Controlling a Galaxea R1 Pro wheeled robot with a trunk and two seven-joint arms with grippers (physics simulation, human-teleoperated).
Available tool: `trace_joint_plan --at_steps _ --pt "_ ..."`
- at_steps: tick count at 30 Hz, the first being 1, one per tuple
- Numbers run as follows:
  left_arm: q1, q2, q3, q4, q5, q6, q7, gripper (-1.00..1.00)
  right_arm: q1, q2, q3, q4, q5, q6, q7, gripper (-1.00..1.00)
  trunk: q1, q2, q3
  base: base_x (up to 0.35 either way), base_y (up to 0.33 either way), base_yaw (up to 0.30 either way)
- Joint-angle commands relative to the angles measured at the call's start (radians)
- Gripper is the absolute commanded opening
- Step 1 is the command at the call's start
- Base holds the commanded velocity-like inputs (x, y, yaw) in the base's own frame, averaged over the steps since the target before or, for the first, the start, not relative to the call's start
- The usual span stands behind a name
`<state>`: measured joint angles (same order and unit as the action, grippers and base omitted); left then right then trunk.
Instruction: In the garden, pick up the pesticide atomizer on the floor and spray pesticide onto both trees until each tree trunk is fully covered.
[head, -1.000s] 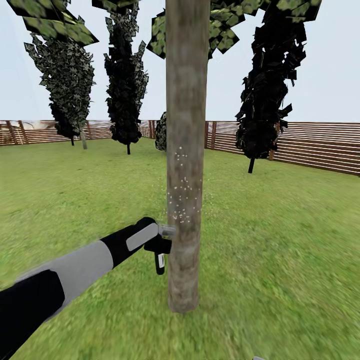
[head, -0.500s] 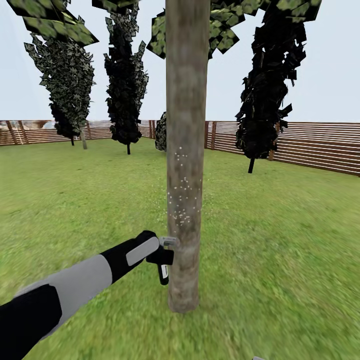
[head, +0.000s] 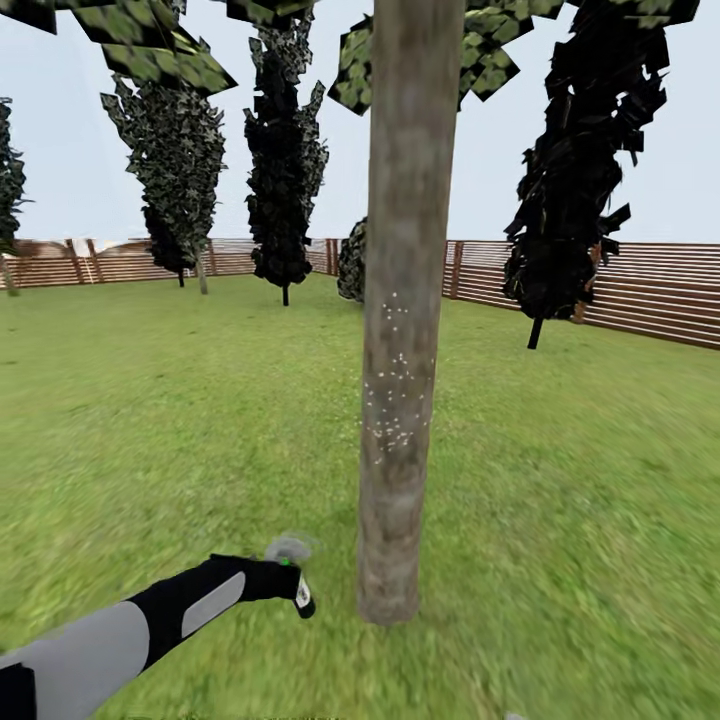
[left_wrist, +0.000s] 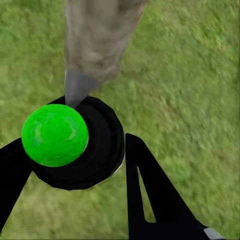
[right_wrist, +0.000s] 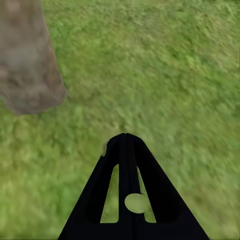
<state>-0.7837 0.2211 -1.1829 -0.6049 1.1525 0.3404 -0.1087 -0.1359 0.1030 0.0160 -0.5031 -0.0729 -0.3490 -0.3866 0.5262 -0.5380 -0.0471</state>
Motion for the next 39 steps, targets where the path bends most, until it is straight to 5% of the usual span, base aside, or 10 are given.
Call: trace_joint_plan --at_steps 1,7,11,17,21,25,27,31,39 --pt "0.015 0.011 -0.004 0.046 -0.001 -0.058 -0.067 -1.0 -0.001 0.0 0.002 0.0 -0.008 -0.005 -0.002 -1.0 0.0 -0.002 -0.003 0.0 0.0 0.26" --pt "0.084 0.05 -0.004 0.303 -0.017 -0.323 -0.476 -1.0 -0.001 -0.001 -0.001 0.0 -0.01 -0.005 -0.002 -1.0 0.0 -0.002 -0.007 0.0 0.0 0.26" --pt "0.091 0.06 -0.004 0.357 -0.019 -0.399 -0.564 -1.0 0.0 -0.002 -0.004 0.0 -0.01 -0.005 -0.002 -1.0 0.0 -0.002 -0.009 0.0 0.0 0.225" --pt "0.095 0.063 -0.004 0.372 -0.021 -0.465 -0.591 -1.0 -0.01 -0.003 -0.007 -0.025 -0.01 0.002 0.001 -1.0 0.0 -0.002 -0.01 0.0 0.0 0.042" --pt "0.096 0.063 -0.004 0.373 -0.022 -0.485 -0.593 -1.0 -0.016 0.006 0.001 -0.18 -0.011 0.078 0.001 -1.0 0.0 -0.002 -0.01 0.0 0.0 0.005" --pt "0.101 0.064 -0.004 0.373 -0.022 -0.496 -0.6 -1.0 -0.02 0.026 0.007 -0.499 -0.017 0.463 0.021 -1.0 0.0 -0.002 -0.01 0.0 0.0 0.001" --pt "0.112 0.064 -0.004 0.373 -0.022 -0.511 -0.61 -1.0 -0.023 0.028 0.008 -0.598 -0.054 0.566 0.062 -1.0 0.0 -0.002 -0.01 0.0 0.0 0.0" --pt "0.131 0.078 -0.004 0.373 -0.024 -0.568 -0.707 -1.0 -0.053 0.02 0.01 -0.823 -0.214 0.902 0.215 -1.0 0.0 -0.002 -0.01 0.0 0.0 0.0" --pt "0.139 0.099 -0.004 0.373 -0.027 -0.655 -0.806 -1.0 -0.075 0.016 0.003 -1.062 -0.304 1.188 0.388 -1.0 0.0 -0.002 -0.01 0.0 0.0 0.0"
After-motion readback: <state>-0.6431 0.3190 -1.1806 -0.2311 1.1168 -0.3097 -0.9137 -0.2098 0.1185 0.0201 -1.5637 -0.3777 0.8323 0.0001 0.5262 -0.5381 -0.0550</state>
